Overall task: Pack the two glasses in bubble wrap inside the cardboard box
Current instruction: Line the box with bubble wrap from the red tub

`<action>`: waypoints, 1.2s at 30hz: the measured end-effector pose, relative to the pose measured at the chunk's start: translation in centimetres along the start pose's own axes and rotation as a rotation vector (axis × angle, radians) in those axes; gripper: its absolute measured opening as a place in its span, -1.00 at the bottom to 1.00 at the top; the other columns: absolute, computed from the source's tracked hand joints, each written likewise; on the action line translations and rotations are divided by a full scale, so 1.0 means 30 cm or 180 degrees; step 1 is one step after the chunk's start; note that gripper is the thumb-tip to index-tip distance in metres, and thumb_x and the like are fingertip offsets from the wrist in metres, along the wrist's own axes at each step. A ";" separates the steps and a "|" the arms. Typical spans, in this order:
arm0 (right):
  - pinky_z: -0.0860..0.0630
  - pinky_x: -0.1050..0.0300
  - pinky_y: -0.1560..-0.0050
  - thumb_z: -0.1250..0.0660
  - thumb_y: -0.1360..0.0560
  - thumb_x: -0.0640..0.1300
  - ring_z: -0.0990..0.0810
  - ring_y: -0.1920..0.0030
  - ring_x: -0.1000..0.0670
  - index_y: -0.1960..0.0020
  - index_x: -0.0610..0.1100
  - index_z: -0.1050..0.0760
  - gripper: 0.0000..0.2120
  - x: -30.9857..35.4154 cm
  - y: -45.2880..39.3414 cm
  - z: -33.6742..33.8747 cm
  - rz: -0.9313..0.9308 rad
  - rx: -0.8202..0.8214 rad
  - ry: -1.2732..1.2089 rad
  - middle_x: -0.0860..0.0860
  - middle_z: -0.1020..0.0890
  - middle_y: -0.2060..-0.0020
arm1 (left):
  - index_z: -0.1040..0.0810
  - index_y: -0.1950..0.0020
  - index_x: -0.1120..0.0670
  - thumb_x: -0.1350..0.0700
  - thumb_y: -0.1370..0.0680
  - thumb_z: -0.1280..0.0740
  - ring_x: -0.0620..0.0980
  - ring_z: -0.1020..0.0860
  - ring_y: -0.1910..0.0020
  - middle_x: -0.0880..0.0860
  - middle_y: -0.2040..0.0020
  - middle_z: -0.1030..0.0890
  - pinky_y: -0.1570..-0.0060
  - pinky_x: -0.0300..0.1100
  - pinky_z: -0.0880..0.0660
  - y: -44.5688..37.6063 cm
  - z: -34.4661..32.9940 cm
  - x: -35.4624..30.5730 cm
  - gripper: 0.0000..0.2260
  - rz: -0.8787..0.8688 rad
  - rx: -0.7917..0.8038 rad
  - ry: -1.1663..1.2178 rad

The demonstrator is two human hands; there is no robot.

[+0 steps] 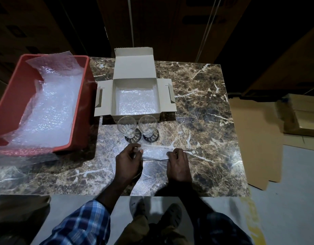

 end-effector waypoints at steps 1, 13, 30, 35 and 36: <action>-0.50 -0.01 0.17 -0.49 -0.27 -0.45 -0.39 0.09 -0.13 0.01 -0.23 -0.59 -0.67 -0.007 0.003 -0.001 0.0091 -0.0007 0.0077 -0.19 -0.53 0.02 | -0.65 -0.02 0.00 0.16 -0.54 -0.46 -0.17 -0.64 0.19 -0.15 0.21 -0.67 0.15 -0.24 -0.52 0.001 0.000 0.006 -0.90 -0.0028 -0.0039 0.0003; -0.40 -0.26 -0.30 -0.19 -0.51 -0.18 -0.58 -0.27 -0.25 -0.13 -0.24 -0.67 -0.65 -0.055 0.057 -0.018 0.1033 -0.0246 0.0562 -0.17 -0.64 -0.23 | -0.55 -0.11 0.12 0.16 -0.62 -0.28 0.01 -0.51 0.12 0.02 0.13 -0.59 0.18 -0.23 -0.26 0.032 0.008 0.028 -0.89 -0.1001 -0.0016 -0.1039; -0.40 -0.27 -0.37 -0.18 -0.62 -0.14 -0.55 -0.31 -0.29 -0.27 -0.28 -0.59 -0.65 0.042 0.072 -0.065 0.0821 -0.0282 0.0630 -0.30 -0.59 -0.25 | -0.62 -0.23 0.17 0.22 -0.55 -0.28 0.02 -0.46 0.10 0.08 0.07 -0.49 0.15 -0.14 -0.43 0.024 0.018 0.078 -0.72 -0.1601 0.0121 -0.1324; -0.16 -0.30 -0.51 -0.08 -0.68 0.03 -0.17 -0.58 -0.18 -0.56 -0.06 -0.30 -0.53 0.066 0.103 -0.053 0.0793 0.0298 0.0675 -0.12 -0.28 -0.55 | -0.64 -0.28 0.06 0.24 -0.51 -0.41 0.26 -0.42 -0.29 0.27 -0.32 -0.46 -0.15 0.04 -0.42 0.022 0.010 0.097 -0.66 -0.1851 0.0182 -0.1933; -0.16 -0.30 -0.51 -0.06 -0.69 0.06 -0.14 -0.59 -0.15 -0.57 -0.06 -0.27 -0.52 0.060 0.109 -0.049 0.0785 0.0351 0.0740 -0.10 -0.24 -0.57 | -0.62 -0.30 0.05 0.24 -0.51 -0.43 0.29 -0.39 -0.35 0.27 -0.39 -0.44 -0.19 0.08 -0.41 0.021 0.012 0.100 -0.65 -0.1864 0.0225 -0.2113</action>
Point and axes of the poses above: each hand's wrist, its own y-axis away from the middle knuckle, its own z-axis out of the back of the hand, x = y × z, the point moved 2 cm from there along -y, towards the middle knuckle
